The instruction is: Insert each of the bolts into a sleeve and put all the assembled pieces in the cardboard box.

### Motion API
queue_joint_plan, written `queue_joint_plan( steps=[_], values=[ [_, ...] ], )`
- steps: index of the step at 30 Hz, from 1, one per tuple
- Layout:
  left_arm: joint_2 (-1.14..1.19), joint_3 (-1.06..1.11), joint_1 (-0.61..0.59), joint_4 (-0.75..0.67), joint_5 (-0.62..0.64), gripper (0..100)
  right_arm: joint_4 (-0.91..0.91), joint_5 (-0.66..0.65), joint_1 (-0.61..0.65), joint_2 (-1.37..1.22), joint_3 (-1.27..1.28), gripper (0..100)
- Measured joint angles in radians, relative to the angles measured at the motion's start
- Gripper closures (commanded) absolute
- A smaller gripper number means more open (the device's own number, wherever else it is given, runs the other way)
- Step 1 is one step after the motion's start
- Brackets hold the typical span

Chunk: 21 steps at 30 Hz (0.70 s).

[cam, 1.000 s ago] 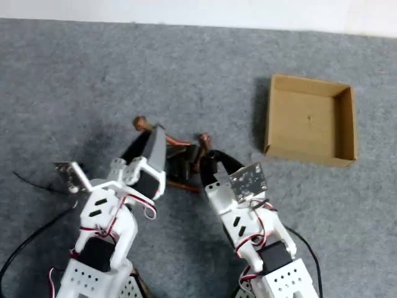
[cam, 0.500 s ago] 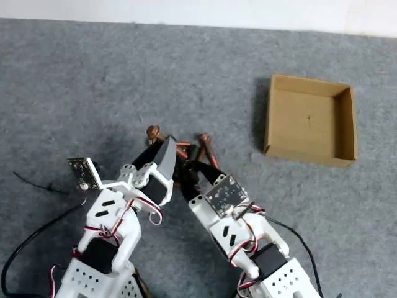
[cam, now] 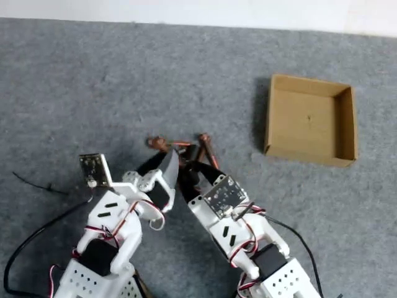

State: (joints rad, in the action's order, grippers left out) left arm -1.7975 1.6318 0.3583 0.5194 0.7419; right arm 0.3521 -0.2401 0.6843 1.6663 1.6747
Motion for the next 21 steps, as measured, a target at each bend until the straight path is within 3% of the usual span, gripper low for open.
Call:
queue_joint_plan(
  steps=[5, 21],
  values=[
    [0.0, -0.048, 0.018, 0.072, -0.002, 100, 0.0, 0.0, -0.008, 0.0, 0.0, 99.3],
    [-0.005, -0.157, 0.034, -0.02, -0.002, 100, 0.009, 0.0, -0.011, 0.0, 0.0, 99.1]
  ],
)
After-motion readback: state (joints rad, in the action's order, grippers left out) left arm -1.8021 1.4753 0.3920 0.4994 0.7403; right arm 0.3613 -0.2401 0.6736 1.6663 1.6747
